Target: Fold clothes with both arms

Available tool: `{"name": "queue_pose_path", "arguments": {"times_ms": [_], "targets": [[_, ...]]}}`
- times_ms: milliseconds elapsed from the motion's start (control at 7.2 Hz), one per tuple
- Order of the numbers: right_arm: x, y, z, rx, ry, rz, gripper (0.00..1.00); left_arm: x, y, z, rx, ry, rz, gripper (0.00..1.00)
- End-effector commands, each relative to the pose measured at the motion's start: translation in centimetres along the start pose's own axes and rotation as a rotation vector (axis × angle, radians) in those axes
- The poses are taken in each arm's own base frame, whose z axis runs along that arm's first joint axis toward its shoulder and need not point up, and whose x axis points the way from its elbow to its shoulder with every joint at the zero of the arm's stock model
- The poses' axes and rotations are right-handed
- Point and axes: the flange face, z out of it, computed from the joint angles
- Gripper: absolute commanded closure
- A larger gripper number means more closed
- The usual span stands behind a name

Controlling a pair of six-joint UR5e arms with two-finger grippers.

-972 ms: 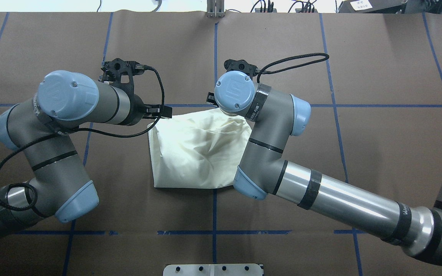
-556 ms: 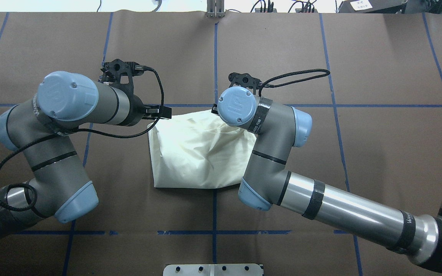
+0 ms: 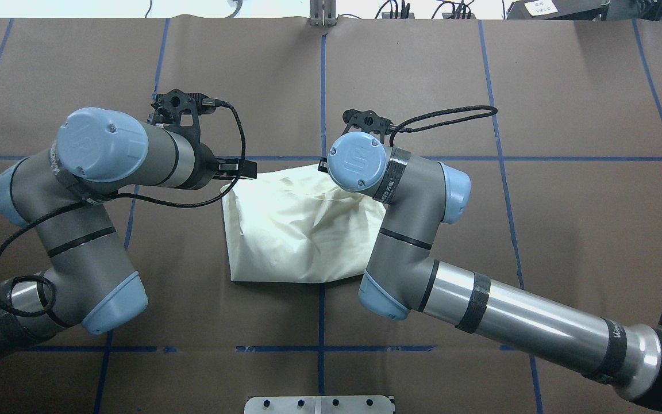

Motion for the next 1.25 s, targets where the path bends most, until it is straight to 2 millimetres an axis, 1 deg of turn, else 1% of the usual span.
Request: {"name": "queue_pose_path", "arguments": {"times_ms": [0,139,278,417,556,833,1111], "targets": [[-0.4,0.4,-1.3,-0.003,-0.002,-0.005,0.21,-0.1,0.0,0.2,-0.003,-0.004,-0.001,0.00],[-0.6,1.4,-2.7,-0.010,0.008,-0.015,0.21,-0.1,0.0,0.3,-0.003,-0.005,-0.001,0.00],[-1.0,2.7,-3.0,0.002,0.012,-0.028,0.30,-0.1,0.0,0.2,-0.002,-0.003,0.000,0.00],[-1.2,3.7,-2.8,0.003,0.013,-0.034,0.46,0.0,0.1,0.4,0.002,0.006,0.002,0.00],[-1.3,3.9,-2.7,0.001,0.010,-0.027,0.52,-0.2,0.2,0.4,0.002,0.010,0.003,0.00],[-1.0,3.9,-2.2,0.005,0.021,-0.040,0.51,-0.4,0.2,0.3,0.004,0.009,-0.009,0.00],[-0.9,3.4,-2.0,0.045,0.026,-0.047,0.51,-0.3,0.2,0.2,0.005,0.012,-0.010,0.00]]}}
